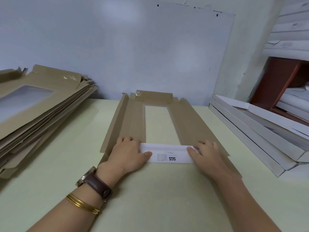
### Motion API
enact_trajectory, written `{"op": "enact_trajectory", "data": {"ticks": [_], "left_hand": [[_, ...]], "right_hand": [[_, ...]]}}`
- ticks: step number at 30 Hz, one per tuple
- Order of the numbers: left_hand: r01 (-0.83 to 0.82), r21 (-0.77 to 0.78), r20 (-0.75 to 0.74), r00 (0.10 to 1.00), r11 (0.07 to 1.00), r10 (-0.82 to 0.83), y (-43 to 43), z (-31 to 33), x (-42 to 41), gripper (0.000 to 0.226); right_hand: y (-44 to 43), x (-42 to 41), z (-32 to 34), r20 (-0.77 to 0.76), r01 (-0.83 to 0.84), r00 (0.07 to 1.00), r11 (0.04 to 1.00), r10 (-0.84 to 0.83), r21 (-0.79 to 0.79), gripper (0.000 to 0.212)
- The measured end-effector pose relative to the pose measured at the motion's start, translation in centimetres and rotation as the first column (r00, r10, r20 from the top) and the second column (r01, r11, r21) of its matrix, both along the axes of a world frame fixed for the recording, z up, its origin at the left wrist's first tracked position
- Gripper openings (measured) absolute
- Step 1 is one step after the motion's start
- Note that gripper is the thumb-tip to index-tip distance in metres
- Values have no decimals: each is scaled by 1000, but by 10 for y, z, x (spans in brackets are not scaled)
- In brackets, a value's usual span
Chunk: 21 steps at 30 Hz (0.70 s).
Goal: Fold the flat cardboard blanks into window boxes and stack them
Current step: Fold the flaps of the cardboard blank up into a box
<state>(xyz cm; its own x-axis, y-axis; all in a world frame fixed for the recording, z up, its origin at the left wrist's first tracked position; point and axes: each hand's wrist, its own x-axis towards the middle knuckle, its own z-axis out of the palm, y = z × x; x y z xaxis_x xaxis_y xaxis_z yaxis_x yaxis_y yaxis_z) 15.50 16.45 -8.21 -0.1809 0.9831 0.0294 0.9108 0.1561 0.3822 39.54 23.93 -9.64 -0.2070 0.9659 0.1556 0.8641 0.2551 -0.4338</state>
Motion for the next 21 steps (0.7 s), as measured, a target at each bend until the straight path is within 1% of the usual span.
{"op": "enact_trajectory", "data": {"ticks": [1,4,5,7,8,10,13,14,16,19,21], "left_hand": [[-5,21,39,999,1000,4,-1,2,2,50],[-25,107,144,989,994,9,-2,9,7,42],[-33,137,174,985,990,9,-3,11,8,38],[-60,190,232,972,980,15,-4,14,8,33],[-76,211,256,966,975,20,-5,15,7,32],[-110,236,302,953,965,34,-7,17,4,29],[-131,266,346,938,955,32,-10,18,2,31],[-131,276,337,941,952,32,-11,18,1,31],[-112,276,282,959,955,31,-11,18,0,34],[-47,230,134,991,972,16,-12,17,1,41],[-4,198,34,999,980,-3,-15,16,6,40]], "right_hand": [[-1,-1,2,-48,-17,999,1000,17,11,30],[-5,-3,12,-176,-38,983,997,50,71,45],[-6,-2,14,-221,-34,974,997,49,70,42],[-5,1,15,-324,-32,945,999,44,40,24],[-6,3,16,-365,-24,931,1000,26,12,19],[-6,5,17,-412,12,911,1000,-11,-1,30],[-10,8,20,-425,27,905,996,10,81,36],[-11,9,20,-421,21,907,994,26,106,37],[-14,12,18,-362,3,931,988,53,151,39],[-20,15,12,-262,-42,961,982,91,186,42],[-26,16,9,-207,-50,974,979,92,200,43]]}}
